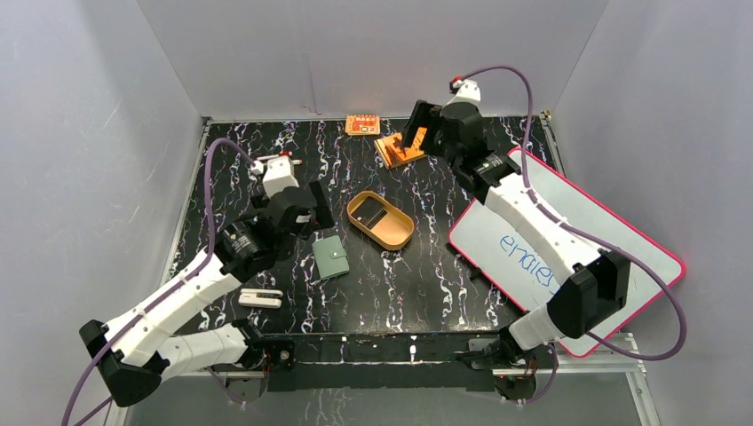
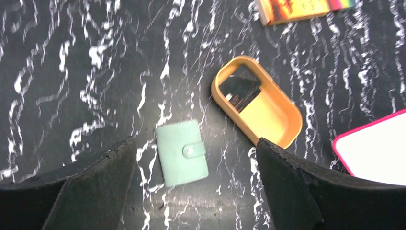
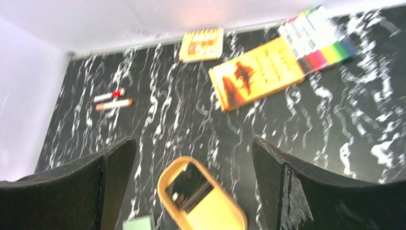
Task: Put the credit cards into the card holder
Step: Reset both arms
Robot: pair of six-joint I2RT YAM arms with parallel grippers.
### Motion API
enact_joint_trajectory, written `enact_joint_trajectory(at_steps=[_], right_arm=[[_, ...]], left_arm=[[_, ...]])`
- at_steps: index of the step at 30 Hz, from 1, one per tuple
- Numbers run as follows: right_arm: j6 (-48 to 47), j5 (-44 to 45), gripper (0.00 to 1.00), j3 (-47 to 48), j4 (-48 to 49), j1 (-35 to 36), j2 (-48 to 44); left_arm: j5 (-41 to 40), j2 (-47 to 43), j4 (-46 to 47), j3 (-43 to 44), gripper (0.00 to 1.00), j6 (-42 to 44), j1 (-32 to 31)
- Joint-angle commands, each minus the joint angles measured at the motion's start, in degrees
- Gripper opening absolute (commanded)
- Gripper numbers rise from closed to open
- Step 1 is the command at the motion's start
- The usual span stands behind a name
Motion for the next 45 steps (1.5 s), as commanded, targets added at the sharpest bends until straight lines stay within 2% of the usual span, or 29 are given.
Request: enact_joint_trajectory(at_steps=[1, 5, 8, 9, 12, 14, 15, 18, 23, 27, 31, 35, 42, 45], right_arm=[[-6.22, 8.3, 0.99, 11.32, 1.32, -1.19, 3.43], [-13.46, 14.17, 0.99, 17.14, 0.18, -1.07, 4.04], [-17.82, 15.55, 0.98, 19.26, 4.84, 1.0, 0.88], [-20.31, 17.08, 0.99, 21.31, 5.93, 3.17, 0.35], [-41.22, 25.9, 0.99, 24.61, 19.46, 15.29, -1.71], [-53.09, 28.39, 0.99, 23.95, 28.06, 24.59, -4.34], [-55.83, 28.87, 0.99, 23.17, 30.29, 27.71, -5.87], [-52.88, 27.07, 0.99, 19.45, 25.43, 30.68, -11.72], [-47.48, 22.11, 0.99, 4.38, 20.9, 30.74, -26.4], [-43.23, 22.06, 0.99, 1.53, 16.7, 30.77, -32.64], [-42.79, 23.7, 0.99, 3.35, 13.84, 30.77, -33.2], [-46.59, 25.64, 0.99, 6.93, 16.24, 30.74, -30.82], [-50.96, 22.37, 0.99, 14.42, 17.6, 30.73, -26.57], [-52.61, 21.0, 0.99, 13.87, 21.25, 30.73, -26.22]], left_arm=[[-4.02, 2.09, 5.56, 9.17, 0.92, 14.43, -0.16], [-4.78, 4.44, 10.79, 15.82, 0.93, 22.24, 1.45], [-1.03, 8.27, 10.89, 26.57, 0.93, 23.93, 4.51], [0.27, 10.03, 10.13, 31.36, 0.93, 24.43, 5.06], [4.74, 15.19, 8.18, 44.56, 0.92, 26.88, 5.24], [11.18, 16.04, 8.58, 50.41, 0.92, 30.26, 5.23], [15.38, 15.62, 9.81, 51.52, 0.91, 32.72, 5.23], [20.78, 12.72, 11.95, 50.5, 0.92, 37.43, 5.25], [13.38, 5.26, 12.05, 44.22, 0.93, 38.58, 5.27], [3.47, 1.62, 11.25, 39.4, 0.93, 40.08, 5.23], [0.72, 0.16, 11.36, 38.4, 0.93, 40.98, 5.23], [0.6, 2.12, 11.45, 42.98, 0.93, 42.16, 5.02], [1.88, 5.89, 11.66, 48.3, 0.93, 43.16, 3.88], [4.19, 7.13, 12.18, 48.8, 0.93, 43.45, 3.78]])
